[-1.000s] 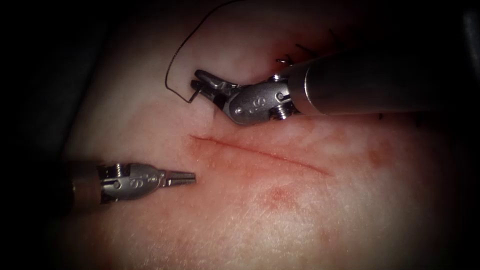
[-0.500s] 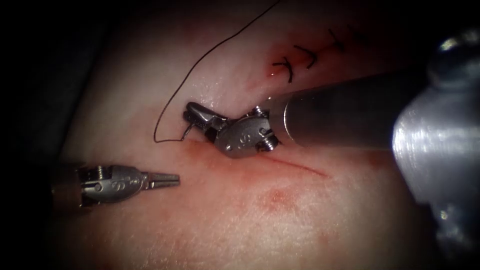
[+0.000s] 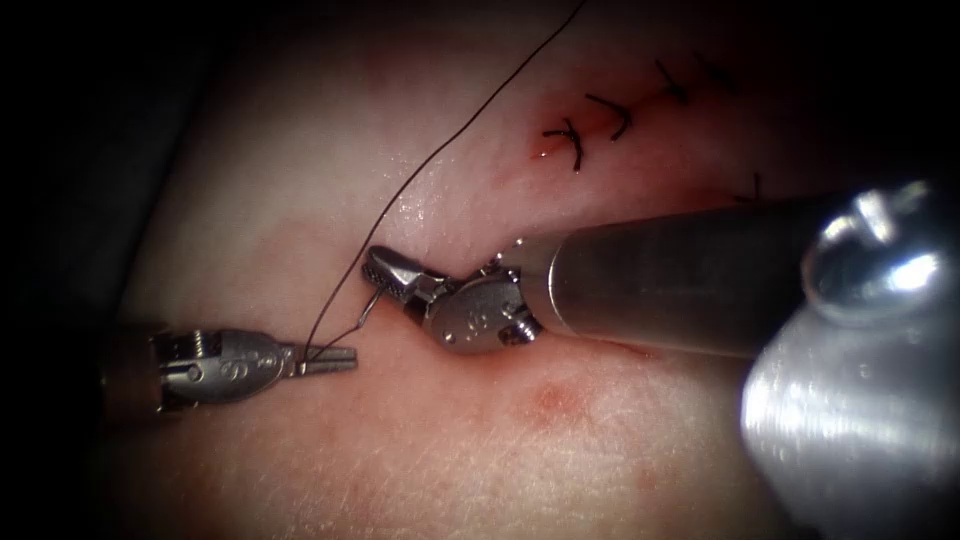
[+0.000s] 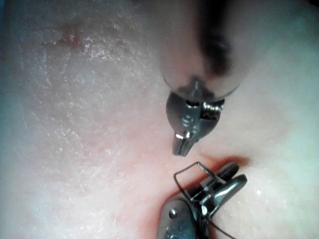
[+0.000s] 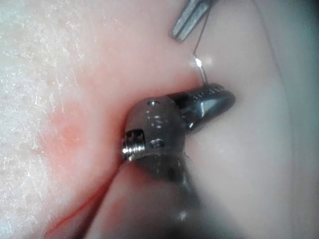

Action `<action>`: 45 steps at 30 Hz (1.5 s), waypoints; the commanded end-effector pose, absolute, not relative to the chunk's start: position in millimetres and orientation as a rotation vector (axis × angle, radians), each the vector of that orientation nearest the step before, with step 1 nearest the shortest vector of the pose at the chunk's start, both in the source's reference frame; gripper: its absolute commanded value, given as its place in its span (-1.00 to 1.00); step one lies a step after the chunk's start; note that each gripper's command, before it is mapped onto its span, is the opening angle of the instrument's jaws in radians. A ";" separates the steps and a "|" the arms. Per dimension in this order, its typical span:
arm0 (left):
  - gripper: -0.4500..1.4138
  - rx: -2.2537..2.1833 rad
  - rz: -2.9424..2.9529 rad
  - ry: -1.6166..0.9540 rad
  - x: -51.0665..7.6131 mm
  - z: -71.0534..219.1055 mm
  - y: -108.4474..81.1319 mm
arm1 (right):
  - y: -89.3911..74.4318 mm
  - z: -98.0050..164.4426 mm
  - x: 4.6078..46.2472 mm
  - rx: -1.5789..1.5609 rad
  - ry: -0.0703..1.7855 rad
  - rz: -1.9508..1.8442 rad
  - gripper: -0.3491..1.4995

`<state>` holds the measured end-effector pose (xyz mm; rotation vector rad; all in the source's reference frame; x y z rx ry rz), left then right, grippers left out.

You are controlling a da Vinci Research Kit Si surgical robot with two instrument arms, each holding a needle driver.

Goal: Wound Closure
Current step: Drive needle through tissue above incision

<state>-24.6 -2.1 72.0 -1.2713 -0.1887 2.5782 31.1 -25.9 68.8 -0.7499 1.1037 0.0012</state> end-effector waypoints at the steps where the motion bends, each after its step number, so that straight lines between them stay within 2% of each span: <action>1: -0.91 -1.273 2.578 -0.191 -25.2 72.7 -2.4 | -26.4 69.8 31.6 -0.748 1.097 0.004 -1.00; 10: -0.95 -1.267 2.576 -0.189 -25.5 72.8 -2.2 | -27.0 70.6 31.2 -0.719 1.109 0.055 -1.00; 12: -1.00 -1.257 2.573 -0.184 -26.0 73.0 -1.9 | -26.5 69.9 31.2 -0.723 1.118 0.076 -1.00; 22: -1.00 -1.245 2.558 -0.142 -29.2 76.1 -1.3 | -21.7 64.8 30.6 -0.715 1.179 0.192 -1.00; 35: -1.00 -1.252 2.544 -0.174 -27.8 77.4 -2.3 | -16.0 68.2 28.9 -0.346 1.279 0.602 -1.00; 45: -1.00 -1.235 2.555 -0.182 -27.9 77.7 -2.8 | -13.2 69.1 28.4 -0.231 1.295 0.726 -1.00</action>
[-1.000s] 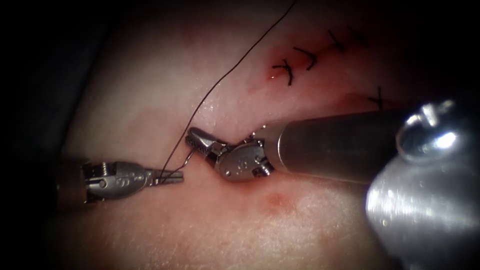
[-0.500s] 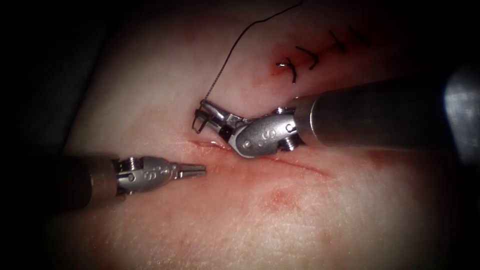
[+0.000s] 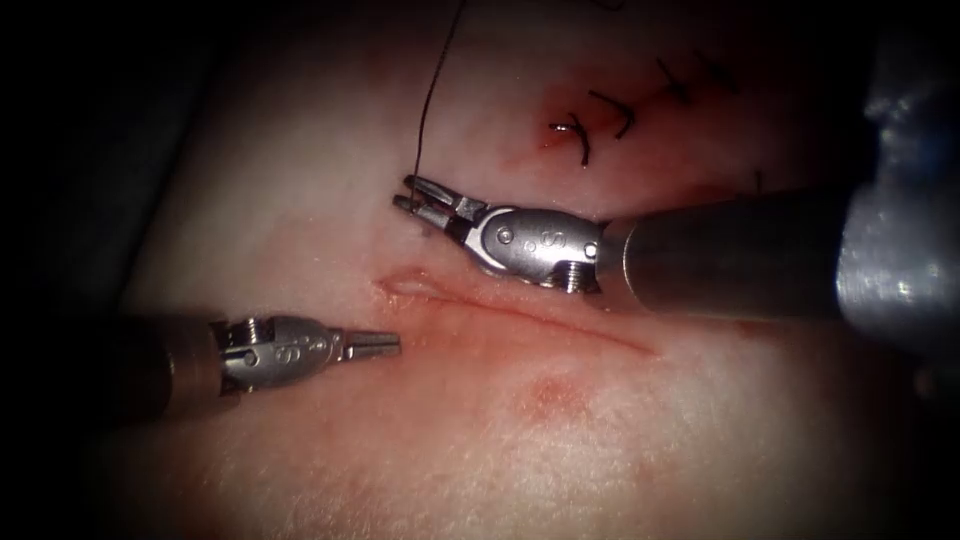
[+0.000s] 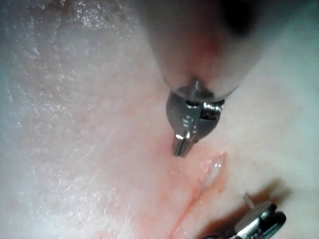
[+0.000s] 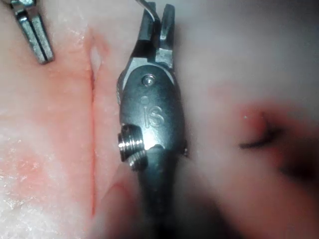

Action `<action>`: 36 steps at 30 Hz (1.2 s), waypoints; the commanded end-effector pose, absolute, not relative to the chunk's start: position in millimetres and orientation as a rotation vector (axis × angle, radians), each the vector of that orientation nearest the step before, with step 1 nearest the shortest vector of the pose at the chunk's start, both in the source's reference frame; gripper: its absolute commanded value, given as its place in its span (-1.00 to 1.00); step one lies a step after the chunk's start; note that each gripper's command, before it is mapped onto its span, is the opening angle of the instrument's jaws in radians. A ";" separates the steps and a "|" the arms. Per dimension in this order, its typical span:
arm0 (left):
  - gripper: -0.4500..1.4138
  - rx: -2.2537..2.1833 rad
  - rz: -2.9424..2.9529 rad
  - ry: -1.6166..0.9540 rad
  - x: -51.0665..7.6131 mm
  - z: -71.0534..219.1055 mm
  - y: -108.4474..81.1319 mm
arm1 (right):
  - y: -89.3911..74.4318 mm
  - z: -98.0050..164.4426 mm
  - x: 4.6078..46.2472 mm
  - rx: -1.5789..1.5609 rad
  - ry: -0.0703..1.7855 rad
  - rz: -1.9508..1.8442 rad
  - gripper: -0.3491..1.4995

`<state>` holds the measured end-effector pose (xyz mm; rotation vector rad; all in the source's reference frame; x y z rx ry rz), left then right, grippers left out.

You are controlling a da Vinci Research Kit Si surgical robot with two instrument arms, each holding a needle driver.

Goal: Wound Closure
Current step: Drive needle through tissue above incision

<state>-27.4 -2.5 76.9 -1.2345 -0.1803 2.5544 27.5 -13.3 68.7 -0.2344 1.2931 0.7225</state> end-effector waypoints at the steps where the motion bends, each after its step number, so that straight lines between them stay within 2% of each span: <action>1: -1.00 -1.235 2.555 -0.182 -27.9 77.7 -2.8 | -13.0 69.0 28.5 -0.218 1.302 0.735 -1.00; 16: -1.00 -1.228 2.555 -0.188 -27.9 77.8 -2.9 | -11.1 68.5 28.6 -0.003 1.331 0.948 -1.00; 28: -1.00 -1.222 2.561 -0.191 -27.9 77.7 -3.2 | -11.5 68.3 28.6 0.109 1.296 1.106 -1.00; 36: -1.00 -1.223 2.562 -0.192 -27.7 77.8 -3.1 | -13.6 68.0 29.3 0.289 1.262 1.200 -1.00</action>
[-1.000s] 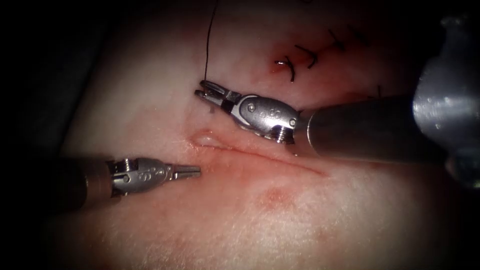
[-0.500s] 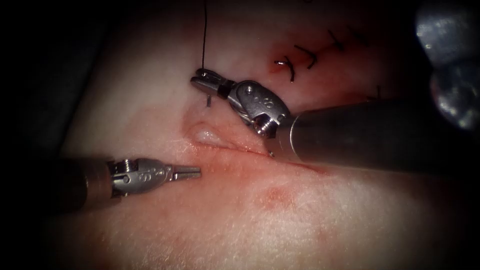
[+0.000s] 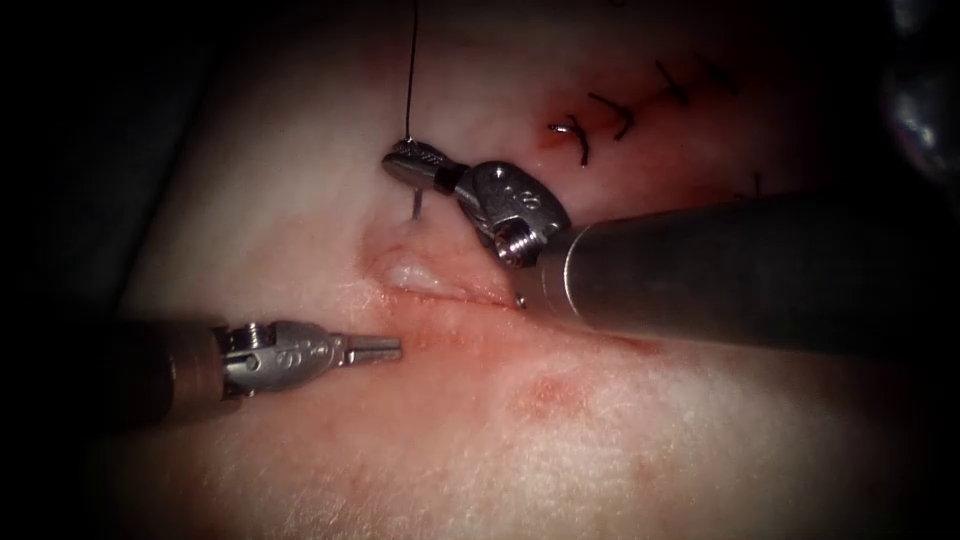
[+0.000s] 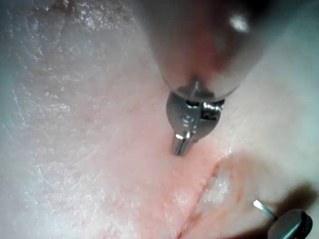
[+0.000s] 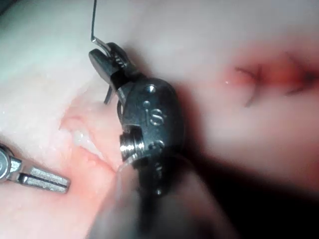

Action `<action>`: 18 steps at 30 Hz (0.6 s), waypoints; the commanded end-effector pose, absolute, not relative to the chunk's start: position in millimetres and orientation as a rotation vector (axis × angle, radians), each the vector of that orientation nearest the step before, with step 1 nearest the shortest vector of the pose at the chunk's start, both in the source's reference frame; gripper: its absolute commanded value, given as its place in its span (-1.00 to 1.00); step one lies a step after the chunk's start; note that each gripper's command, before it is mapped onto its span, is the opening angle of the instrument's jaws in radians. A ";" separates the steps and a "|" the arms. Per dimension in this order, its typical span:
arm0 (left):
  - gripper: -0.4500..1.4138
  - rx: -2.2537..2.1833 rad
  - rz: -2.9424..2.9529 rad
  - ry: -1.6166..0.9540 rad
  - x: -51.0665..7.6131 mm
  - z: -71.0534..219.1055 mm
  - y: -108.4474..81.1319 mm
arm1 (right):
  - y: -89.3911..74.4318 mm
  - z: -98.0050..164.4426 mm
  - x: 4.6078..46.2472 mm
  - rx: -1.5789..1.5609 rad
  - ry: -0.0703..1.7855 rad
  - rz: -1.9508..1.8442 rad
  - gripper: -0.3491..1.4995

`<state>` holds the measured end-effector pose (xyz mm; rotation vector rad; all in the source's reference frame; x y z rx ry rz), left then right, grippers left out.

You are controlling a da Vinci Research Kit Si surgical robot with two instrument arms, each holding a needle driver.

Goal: Wound Closure
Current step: Drive needle through tissue above incision

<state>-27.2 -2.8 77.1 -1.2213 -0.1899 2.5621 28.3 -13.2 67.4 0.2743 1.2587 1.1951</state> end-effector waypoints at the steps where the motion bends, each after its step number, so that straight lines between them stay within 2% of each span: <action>1: -1.00 -1.223 2.562 -0.192 -27.7 77.8 -3.1 | -14.0 68.1 29.6 0.335 1.260 1.232 -1.00; 18: -1.00 -1.231 2.566 -0.206 -26.3 77.5 -2.8 | -19.9 68.2 31.0 0.527 1.203 1.254 -1.00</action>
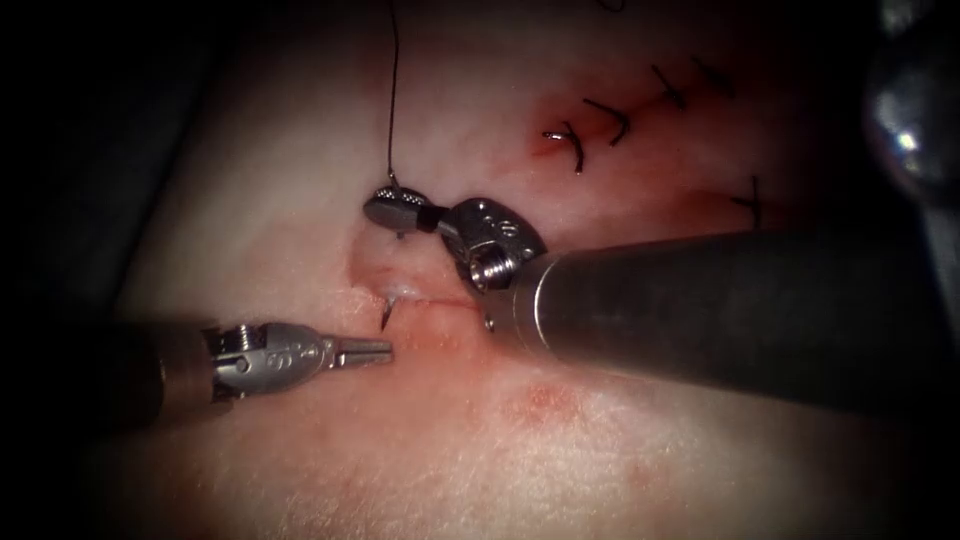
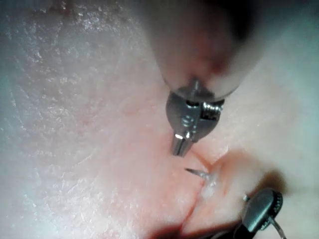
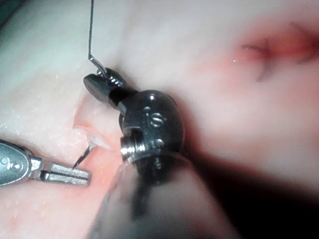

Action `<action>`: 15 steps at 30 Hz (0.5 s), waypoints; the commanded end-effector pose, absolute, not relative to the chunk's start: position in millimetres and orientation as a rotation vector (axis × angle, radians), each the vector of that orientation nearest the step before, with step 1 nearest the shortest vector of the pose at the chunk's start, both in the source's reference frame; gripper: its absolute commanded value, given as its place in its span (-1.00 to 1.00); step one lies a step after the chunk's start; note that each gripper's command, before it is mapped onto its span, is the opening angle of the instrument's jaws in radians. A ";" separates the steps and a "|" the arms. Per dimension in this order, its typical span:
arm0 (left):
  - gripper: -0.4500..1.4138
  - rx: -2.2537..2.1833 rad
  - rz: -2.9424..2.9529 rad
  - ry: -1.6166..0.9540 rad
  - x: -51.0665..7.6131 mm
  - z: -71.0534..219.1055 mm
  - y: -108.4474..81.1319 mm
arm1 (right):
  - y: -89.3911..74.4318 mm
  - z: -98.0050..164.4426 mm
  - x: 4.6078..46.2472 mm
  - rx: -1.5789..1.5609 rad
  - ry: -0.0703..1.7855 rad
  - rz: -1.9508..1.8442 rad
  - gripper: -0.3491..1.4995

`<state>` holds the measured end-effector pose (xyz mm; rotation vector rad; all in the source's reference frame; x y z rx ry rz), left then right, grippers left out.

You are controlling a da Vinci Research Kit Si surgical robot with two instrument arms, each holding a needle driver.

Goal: Wound Closure
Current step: Drive needle through tissue above incision

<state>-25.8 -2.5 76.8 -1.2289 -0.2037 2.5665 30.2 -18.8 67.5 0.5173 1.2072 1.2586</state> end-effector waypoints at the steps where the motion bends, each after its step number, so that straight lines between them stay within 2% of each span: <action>1: -1.00 -1.226 2.568 -0.203 -26.1 77.5 -2.8 | -20.3 68.2 31.0 0.529 1.203 1.247 -1.00; 5: -1.00 -1.220 2.571 -0.203 -25.5 77.3 -2.6 | -21.8 68.2 31.3 0.582 1.259 1.199 -1.00; 6: -1.00 -1.220 2.571 -0.204 -25.5 77.3 -2.6 | -21.7 68.1 31.4 0.576 1.280 1.204 -0.76; 8: -1.00 -1.220 2.571 -0.204 -25.5 77.3 -2.6 | -21.1 68.1 31.3 0.563 1.323 1.220 0.07; 9: -1.00 -1.219 2.571 -0.203 -25.5 77.2 -2.6 | -20.7 68.1 31.2 0.562 1.331 1.224 0.25; 11: -1.00 -1.219 2.571 -0.203 -25.5 77.2 -2.6 | -19.7 68.1 30.8 0.563 1.341 1.234 0.49; 15: -1.00 -1.218 2.571 -0.203 -25.5 77.1 -2.7 | -17.7 67.8 30.0 0.505 1.359 1.226 0.65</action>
